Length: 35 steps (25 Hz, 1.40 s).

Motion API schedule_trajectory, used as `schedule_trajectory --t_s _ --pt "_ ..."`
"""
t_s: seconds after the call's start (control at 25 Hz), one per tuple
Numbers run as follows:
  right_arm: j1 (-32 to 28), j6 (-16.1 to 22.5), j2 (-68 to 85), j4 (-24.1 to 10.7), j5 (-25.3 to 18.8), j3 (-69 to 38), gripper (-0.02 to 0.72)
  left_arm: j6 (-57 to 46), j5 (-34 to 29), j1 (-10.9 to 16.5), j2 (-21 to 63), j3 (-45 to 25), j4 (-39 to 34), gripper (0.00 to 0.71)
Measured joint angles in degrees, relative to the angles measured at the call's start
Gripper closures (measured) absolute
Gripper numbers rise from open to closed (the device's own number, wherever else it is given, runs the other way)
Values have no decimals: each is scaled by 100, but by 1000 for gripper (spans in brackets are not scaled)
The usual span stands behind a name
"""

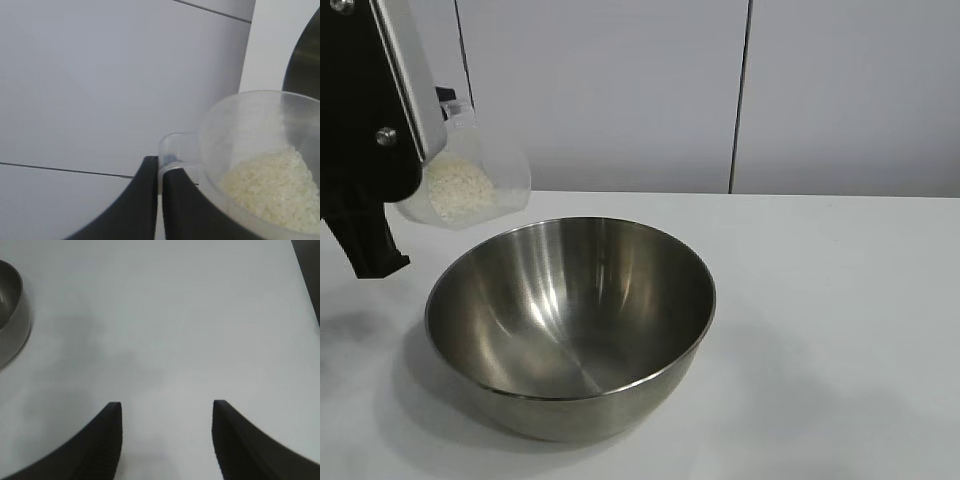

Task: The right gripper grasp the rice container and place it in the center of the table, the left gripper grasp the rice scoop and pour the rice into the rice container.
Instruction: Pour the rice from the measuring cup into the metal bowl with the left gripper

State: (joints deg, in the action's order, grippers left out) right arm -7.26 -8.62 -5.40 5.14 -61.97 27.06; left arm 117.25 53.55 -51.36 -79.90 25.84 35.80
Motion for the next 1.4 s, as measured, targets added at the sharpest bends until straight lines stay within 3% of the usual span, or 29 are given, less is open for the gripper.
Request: schedule_trajectory --t_s 0.28,0.68,1.24,1.4 --pt "0 0 0 0 0 0 333 1568 -267 -30 -280 392 -285 699" --pt "0 0 0 5 0 0 333 2714 -276 -30 -842 681 -332 699" --pt "0 0 0 5 0 0 333 2850 -277 -30 -853 698 -332 699" --pt "0 0 0 5 0 0 333 2297 -263 -30 -853 698 -332 699"
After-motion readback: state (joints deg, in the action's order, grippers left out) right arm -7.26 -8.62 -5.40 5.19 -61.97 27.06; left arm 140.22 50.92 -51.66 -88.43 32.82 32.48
